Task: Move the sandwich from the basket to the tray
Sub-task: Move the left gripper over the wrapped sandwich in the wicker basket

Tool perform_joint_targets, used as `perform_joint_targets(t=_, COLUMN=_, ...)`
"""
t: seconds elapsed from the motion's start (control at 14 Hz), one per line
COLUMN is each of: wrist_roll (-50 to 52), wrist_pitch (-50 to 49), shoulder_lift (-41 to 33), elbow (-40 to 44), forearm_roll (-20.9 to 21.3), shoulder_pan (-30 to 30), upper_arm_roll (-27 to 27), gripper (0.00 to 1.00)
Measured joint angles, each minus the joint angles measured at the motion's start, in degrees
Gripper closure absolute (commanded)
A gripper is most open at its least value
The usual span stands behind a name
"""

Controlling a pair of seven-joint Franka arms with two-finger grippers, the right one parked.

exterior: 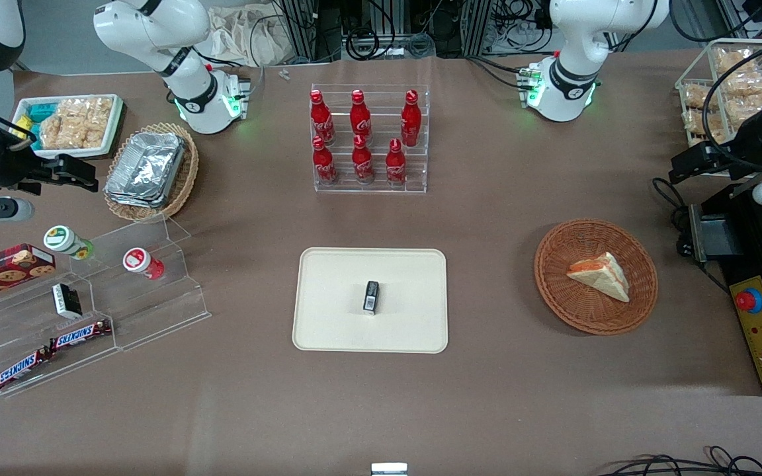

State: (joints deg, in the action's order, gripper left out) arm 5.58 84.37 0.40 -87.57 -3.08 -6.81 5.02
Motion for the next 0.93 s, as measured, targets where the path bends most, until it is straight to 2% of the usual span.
perform_joint_targets(t=0.36, wrist_roll=2.1, wrist_pitch=-0.6, shoulder_lift=0.4, elbow=-0.1, forearm_roll=0.7, shoulder_pan=-0.1, upper_arm_roll=0.0, gripper=0.0)
perform_joint_targets(t=0.57, wrist_roll=13.4, wrist_pitch=-0.8, shoulder_lift=2.9, elbow=-0.9, forearm_roll=0.7, shoulder_pan=0.0, upper_arm_roll=0.4, gripper=0.0)
perform_joint_targets(t=0.71, wrist_roll=24.0, wrist_pitch=-0.6, shoulder_lift=7.1, elbow=-1.4, forearm_roll=0.7, shoulder_pan=0.1, upper_arm_roll=0.6, gripper=0.0)
perform_joint_targets(t=0.93, wrist_roll=31.5, wrist_pitch=6.1, shoulder_lift=14.2, elbow=-3.6, forearm_roll=0.7, shoulder_pan=0.1, upper_arm_roll=1.0, gripper=0.0)
